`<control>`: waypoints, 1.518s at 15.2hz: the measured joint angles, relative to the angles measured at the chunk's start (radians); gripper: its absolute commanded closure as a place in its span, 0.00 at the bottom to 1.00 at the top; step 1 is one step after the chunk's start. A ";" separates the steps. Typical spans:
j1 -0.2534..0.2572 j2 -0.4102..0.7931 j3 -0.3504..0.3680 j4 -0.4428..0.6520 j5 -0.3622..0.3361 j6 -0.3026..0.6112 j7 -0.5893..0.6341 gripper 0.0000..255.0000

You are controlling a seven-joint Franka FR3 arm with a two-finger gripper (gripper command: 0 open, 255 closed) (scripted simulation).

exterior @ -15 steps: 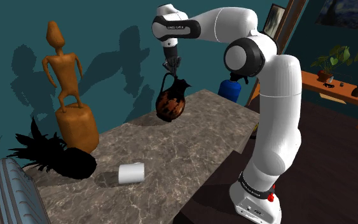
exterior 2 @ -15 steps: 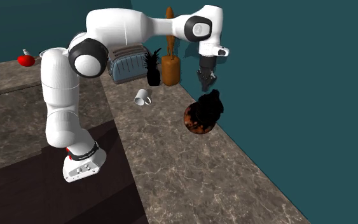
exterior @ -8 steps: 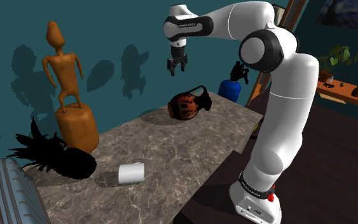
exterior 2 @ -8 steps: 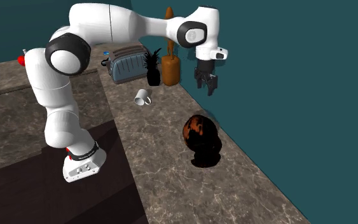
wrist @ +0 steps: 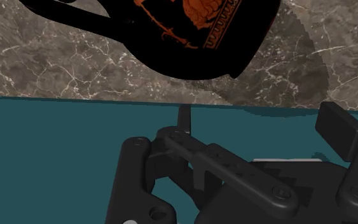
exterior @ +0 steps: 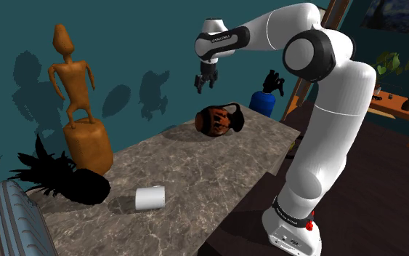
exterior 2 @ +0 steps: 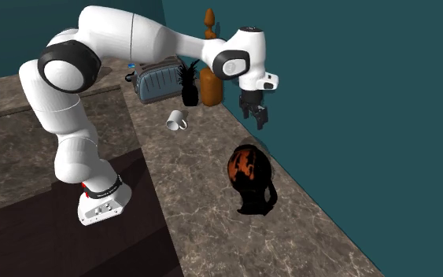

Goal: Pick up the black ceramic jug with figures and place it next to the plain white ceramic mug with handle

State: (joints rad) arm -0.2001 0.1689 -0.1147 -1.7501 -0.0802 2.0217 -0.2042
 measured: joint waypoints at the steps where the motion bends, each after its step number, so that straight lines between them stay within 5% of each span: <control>1: 0.000 0.001 0.000 -0.008 0.000 0.009 0.000 0.00; 7: -0.002 0.004 -0.001 -0.015 0.000 0.020 -0.001 0.00; 8: -0.002 0.004 -0.001 -0.015 0.000 0.020 -0.001 1.00; 17: -0.002 0.004 -0.001 -0.015 0.000 0.020 -0.001 1.00; 18: -0.002 0.004 -0.001 -0.015 0.000 0.020 -0.001 0.00; 23: -0.054 -0.013 -0.018 -0.067 0.040 0.052 -0.176 0.00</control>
State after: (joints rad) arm -0.2539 0.1559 -0.1328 -1.8170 -0.0402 2.0737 -0.3801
